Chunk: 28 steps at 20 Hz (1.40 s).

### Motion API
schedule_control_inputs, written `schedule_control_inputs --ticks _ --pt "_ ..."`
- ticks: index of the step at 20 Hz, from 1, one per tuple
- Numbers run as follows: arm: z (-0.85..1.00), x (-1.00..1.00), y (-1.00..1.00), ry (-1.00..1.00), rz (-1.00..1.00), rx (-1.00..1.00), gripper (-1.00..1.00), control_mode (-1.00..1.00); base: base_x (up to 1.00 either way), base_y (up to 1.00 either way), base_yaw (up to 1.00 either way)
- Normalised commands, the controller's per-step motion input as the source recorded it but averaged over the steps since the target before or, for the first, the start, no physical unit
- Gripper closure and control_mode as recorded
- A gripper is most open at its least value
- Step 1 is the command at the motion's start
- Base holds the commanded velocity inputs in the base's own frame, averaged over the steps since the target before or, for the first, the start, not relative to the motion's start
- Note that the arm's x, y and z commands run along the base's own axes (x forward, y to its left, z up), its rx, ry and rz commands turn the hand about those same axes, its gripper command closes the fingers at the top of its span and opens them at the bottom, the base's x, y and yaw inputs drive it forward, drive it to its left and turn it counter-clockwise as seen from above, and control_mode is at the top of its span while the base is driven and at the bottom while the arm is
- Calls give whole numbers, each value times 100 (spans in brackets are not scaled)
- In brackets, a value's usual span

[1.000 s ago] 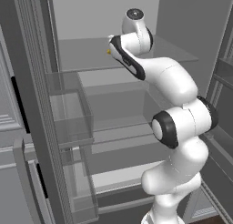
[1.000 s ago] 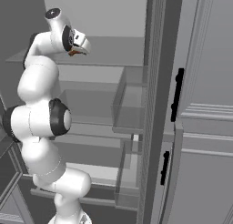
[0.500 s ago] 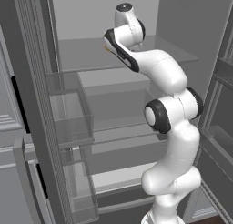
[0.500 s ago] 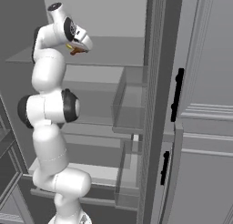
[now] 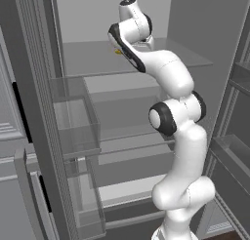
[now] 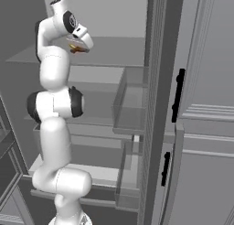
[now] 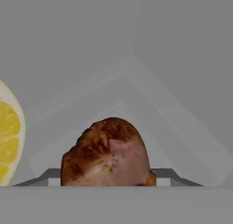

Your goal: Place one lemon wedge and one chicken drumstick in each tupperware on the nearby counter, to pack two identical lunches.

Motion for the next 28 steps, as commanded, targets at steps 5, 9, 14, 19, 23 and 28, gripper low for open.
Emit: schedule_control_inputs --ticks 5,9,14,19,23,28 --pt "-42 -61 -7 -9 -1 -3 100 -100 0 0 0" --pt "-49 -100 -22 -29 0 -5 100 -100 0 0 0" --pt "-56 -100 -37 -29 0 -3 100 -100 0 0 0" --pt "-25 -100 -37 -36 7 -2 100 -100 0 0 0" --pt "37 -100 -3 -11 12 0 100 -100 0 0 0" --pt "18 -100 -5 0 11 0 100 -100 0 0 0"
